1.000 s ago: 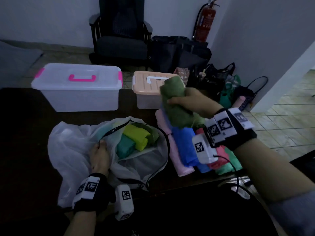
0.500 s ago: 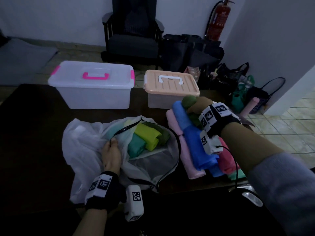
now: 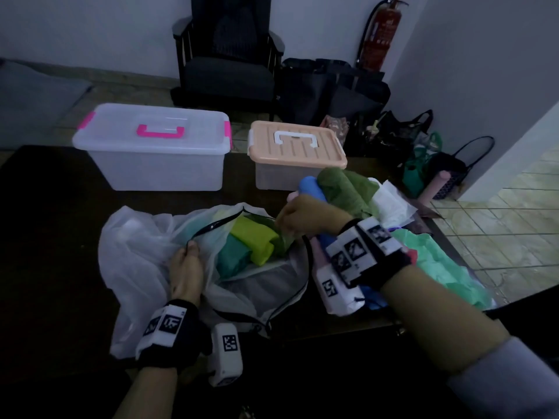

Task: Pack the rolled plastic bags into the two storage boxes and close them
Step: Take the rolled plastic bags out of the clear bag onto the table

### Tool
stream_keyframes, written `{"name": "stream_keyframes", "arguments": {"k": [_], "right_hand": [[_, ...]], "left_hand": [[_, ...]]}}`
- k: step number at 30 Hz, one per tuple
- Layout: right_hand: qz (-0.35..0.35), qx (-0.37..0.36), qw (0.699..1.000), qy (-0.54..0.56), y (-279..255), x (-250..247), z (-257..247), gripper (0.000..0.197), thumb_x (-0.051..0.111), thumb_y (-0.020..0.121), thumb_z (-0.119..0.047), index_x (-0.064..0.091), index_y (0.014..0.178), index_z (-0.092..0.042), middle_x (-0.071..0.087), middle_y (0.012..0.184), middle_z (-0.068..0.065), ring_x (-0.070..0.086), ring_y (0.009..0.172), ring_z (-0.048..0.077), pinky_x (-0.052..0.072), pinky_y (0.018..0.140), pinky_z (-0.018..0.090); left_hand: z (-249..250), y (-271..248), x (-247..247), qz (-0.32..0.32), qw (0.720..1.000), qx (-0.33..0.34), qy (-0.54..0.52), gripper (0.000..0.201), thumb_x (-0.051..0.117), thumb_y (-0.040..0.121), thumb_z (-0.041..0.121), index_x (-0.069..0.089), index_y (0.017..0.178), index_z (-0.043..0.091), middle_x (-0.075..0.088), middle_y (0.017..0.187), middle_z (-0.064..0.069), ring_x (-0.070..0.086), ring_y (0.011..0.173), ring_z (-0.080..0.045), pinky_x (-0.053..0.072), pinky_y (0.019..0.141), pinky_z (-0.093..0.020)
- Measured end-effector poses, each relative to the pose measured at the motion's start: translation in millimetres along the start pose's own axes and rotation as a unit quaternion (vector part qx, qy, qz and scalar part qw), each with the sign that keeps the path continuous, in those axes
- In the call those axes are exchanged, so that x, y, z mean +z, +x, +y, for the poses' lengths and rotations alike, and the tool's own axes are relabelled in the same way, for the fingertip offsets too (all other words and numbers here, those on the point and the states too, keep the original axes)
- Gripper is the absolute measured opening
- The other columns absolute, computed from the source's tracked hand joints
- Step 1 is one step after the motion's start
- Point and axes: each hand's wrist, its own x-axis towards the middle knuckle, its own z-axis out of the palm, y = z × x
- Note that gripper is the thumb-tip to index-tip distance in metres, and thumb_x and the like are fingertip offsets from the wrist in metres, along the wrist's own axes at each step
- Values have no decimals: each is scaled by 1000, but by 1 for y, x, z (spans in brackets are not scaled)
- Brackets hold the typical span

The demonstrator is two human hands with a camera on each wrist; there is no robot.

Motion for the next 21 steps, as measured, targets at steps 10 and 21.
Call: {"name": "stream_keyframes", "arguments": {"k": [10, 21], "right_hand": [[-10, 52, 999, 9, 23, 55, 6, 46, 46, 92, -13, 39, 136, -2, 46, 136, 20, 45, 124, 32, 37, 103, 34], [-59, 93, 993, 48, 6, 50, 5, 52, 72, 78, -25, 49, 120, -3, 56, 113, 9, 54, 99, 23, 45, 80, 29]], "left_hand": [[18, -1, -23, -57, 998, -19, -20, 35, 43, 97, 35, 58, 118, 11, 61, 111, -9, 56, 102, -25, 44, 85, -34], [20, -12, -24, -47, 998, 12, -32, 28, 47, 95, 36, 59, 108, 13, 61, 93, -2, 57, 82, -14, 42, 68, -25]]}}
